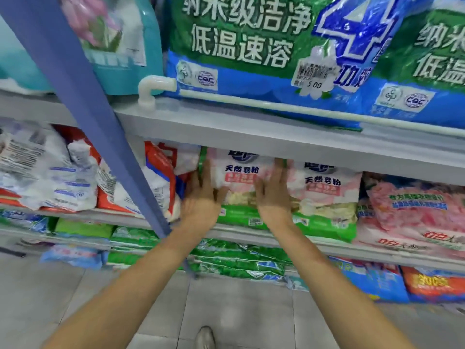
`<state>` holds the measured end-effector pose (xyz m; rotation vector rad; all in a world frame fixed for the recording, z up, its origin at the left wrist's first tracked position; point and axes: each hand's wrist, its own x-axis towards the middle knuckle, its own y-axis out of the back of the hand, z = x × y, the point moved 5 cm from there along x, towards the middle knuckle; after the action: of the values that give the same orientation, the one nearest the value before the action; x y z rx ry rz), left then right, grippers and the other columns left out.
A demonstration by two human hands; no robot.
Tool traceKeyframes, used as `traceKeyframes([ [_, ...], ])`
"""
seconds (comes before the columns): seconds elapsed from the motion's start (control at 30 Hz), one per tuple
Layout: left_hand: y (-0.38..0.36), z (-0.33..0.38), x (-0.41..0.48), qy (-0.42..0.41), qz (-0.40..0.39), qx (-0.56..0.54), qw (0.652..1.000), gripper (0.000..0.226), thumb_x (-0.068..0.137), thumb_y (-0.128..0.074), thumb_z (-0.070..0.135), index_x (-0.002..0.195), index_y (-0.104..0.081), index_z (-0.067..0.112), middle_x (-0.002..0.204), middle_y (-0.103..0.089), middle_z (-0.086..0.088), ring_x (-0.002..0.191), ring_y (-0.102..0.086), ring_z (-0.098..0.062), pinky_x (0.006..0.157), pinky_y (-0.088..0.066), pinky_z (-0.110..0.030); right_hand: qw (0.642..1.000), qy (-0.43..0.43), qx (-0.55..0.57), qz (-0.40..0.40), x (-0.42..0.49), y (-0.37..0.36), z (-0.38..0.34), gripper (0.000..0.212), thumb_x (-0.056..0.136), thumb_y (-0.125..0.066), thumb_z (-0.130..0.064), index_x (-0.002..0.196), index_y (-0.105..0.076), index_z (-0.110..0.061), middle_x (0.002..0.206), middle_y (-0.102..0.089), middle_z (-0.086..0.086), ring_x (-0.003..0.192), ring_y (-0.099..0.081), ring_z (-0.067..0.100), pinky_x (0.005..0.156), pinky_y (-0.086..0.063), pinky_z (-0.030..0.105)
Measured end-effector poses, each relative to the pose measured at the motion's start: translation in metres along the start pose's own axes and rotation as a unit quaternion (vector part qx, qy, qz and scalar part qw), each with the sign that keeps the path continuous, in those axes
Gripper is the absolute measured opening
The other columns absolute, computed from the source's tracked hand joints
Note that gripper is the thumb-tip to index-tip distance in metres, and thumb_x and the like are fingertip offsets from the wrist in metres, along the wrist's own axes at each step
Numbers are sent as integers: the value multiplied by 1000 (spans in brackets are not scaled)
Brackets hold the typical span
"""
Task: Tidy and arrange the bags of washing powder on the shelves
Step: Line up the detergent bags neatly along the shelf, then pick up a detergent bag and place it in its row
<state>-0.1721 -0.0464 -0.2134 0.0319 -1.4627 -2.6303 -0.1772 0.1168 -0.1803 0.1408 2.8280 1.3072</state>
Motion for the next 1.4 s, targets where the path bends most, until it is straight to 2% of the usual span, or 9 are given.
traceKeyframes([
  [0.13,4,-1,-10,0,-20,4,1000,72,94,-46,45,152,-9,21,145,-25,-17,118,-45,-38,83,-50,-47,999,18,-45,14,-9,-1,1,68,98,-39,-37,150,0,-17,158,5,10,121,-50,38,83,-54,44],
  [0.3,7,11,-22,-123,66,101,985,67,92,-50,43,147,-32,9,149,-33,-23,130,-41,-40,105,-35,-48,961,154,-183,136,-22,-1,-10,63,93,-48,-38,142,-34,-1,145,-33,28,134,-35,41,104,-39,53],
  [0.43,-13,-2,-15,-98,-2,150,984,69,96,-26,57,151,-1,23,159,0,-15,147,-5,-30,118,-10,-45,947,203,-239,65,-16,-18,-2,62,94,-41,-46,144,-35,-9,149,-28,24,140,-20,40,110,-27,56],
  [0.67,9,2,-38,-113,-20,171,979,67,97,-37,47,152,-10,19,159,-6,-13,146,-5,-28,118,-6,-42,949,173,-261,-42,-5,-12,2,63,96,-34,-51,150,-15,-23,158,-7,10,146,1,26,117,3,47],
  [0.77,21,-13,-82,-116,-27,118,986,59,96,-48,38,147,-31,15,155,-24,-12,143,-19,-29,116,-12,-40,961,197,-193,-27,-18,-5,-24,45,96,-44,-42,136,-46,-23,144,-42,7,138,-29,24,115,-7,41],
  [0.9,37,-38,-119,-60,-51,40,996,39,91,-59,29,125,-60,10,129,-58,-7,119,-50,-27,104,-35,-35,977,162,90,-102,-38,-15,-77,36,96,-50,-31,126,-57,-15,123,-63,3,107,-60,19,92,-44,27],
  [1.1,99,-90,-124,68,18,-68,995,22,89,-61,19,107,-69,9,106,-70,-7,98,-64,-26,82,-49,-34,956,52,230,-176,-32,-35,-126,43,93,-52,-37,131,-48,-17,126,-58,5,113,-56,21,95,-48,42],
  [1.3,139,-125,-101,104,60,-158,980,22,95,-54,17,113,-63,7,103,-66,-7,98,-59,-21,80,-43,-28,903,-56,327,-273,-36,-57,-133,20,94,-52,-39,112,-50,-31,111,-56,-6,88,-56,5,65,-51,23],
  [1.4,156,-135,-78,82,70,-189,976,28,96,-53,16,122,-58,6,113,-63,-9,101,-57,-20,84,-45,-31,914,-33,291,-281,-32,-59,-138,39,87,-62,-40,122,-49,-29,106,-53,-13,91,-53,4,68,-48,22],
])
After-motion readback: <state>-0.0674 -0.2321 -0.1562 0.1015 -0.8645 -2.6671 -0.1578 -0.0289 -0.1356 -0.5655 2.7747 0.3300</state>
